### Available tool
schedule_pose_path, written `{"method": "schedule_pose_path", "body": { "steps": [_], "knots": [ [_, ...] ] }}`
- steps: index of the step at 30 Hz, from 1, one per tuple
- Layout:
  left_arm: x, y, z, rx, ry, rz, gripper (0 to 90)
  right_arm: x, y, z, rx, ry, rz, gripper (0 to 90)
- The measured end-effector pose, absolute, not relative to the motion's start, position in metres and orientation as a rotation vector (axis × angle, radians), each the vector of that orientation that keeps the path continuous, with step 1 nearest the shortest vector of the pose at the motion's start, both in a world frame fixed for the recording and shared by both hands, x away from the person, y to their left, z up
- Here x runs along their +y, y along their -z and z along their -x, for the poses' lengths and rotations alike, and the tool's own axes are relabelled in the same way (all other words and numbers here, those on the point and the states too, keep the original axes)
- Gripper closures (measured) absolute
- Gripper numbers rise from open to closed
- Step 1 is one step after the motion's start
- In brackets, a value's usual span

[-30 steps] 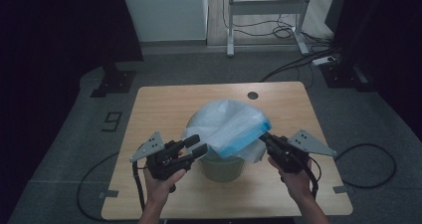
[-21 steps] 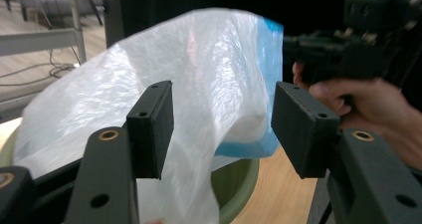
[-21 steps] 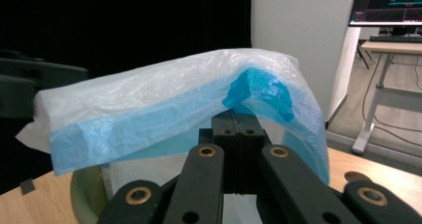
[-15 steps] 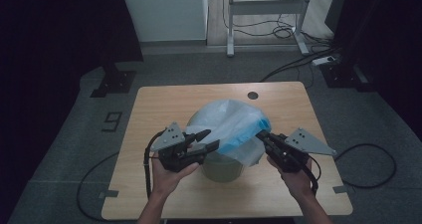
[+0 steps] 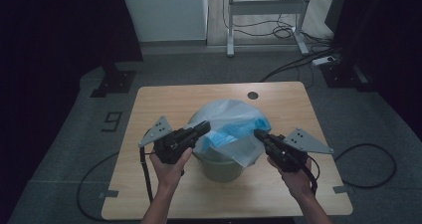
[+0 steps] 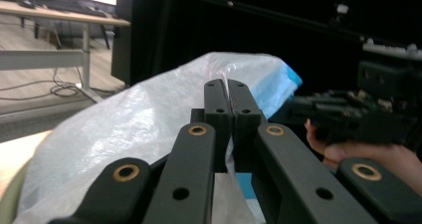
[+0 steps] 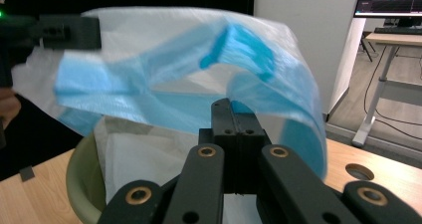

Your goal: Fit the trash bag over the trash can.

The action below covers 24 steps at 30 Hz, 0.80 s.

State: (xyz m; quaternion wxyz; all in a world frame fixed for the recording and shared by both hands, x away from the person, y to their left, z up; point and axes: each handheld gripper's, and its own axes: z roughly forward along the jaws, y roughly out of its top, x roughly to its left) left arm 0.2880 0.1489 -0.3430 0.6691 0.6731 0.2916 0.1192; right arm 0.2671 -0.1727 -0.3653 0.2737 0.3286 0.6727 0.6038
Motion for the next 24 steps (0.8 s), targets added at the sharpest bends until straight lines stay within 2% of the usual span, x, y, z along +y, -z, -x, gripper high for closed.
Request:
{"method": "schedule_pose_path", "body": {
  "steps": [13,24],
  "knots": [
    [0.182,0.353,-0.311,0.778,-0.291,-1.413,89.2,-0.186,0.369,-0.285,1.831,-1.532,-0.931,89.3],
    [0.2,0.345,-0.331,0.805,-0.309,-1.357,89.2,-0.198,0.332,-0.33,1.785,-1.459,-0.928,89.3]
  ]
}}
